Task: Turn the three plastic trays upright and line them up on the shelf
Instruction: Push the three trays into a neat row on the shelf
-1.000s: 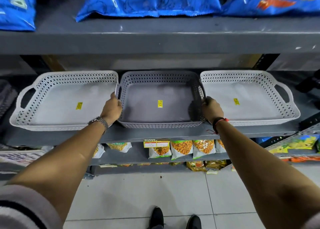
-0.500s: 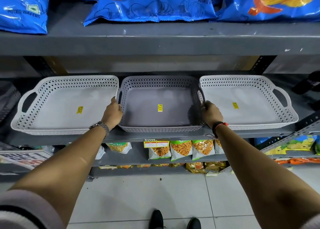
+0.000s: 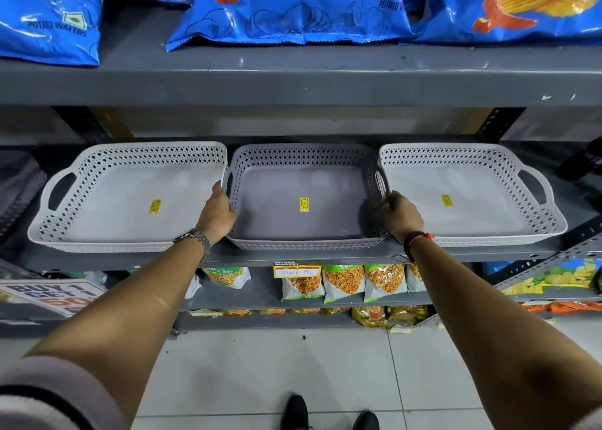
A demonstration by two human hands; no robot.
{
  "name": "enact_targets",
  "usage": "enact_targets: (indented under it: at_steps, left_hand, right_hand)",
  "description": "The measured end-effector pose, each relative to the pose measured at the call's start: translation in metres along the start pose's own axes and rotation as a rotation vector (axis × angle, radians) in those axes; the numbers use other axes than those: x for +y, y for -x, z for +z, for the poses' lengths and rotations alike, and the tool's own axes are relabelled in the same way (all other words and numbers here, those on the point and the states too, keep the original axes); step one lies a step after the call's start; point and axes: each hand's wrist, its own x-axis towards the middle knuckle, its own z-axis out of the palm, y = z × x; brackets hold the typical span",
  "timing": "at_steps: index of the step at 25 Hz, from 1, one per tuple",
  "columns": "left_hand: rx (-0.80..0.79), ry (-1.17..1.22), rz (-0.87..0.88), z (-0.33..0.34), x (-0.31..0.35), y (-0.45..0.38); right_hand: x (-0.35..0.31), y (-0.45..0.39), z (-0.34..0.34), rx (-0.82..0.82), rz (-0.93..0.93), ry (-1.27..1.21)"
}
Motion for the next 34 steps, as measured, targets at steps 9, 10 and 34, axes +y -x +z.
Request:
enact_targets:
  at_steps: [9,10,34]
  left_hand:
    - [0.009,0.033,-0.020,0.000,0.002,0.006]
    - [0.011,0.036,-0.020,0.000,0.003,0.007]
    - [0.032,0.046,-0.010,-0.006,0.001,0.013]
  right_hand:
    - [0.002,-0.001,0.001,-0.002,0.002,0.010]
    - [0.002,-0.001,0.001,-0.003,0.002,0.013]
    - [-0.007,0.008,-0.015,-0.059,-0.007,-0.003]
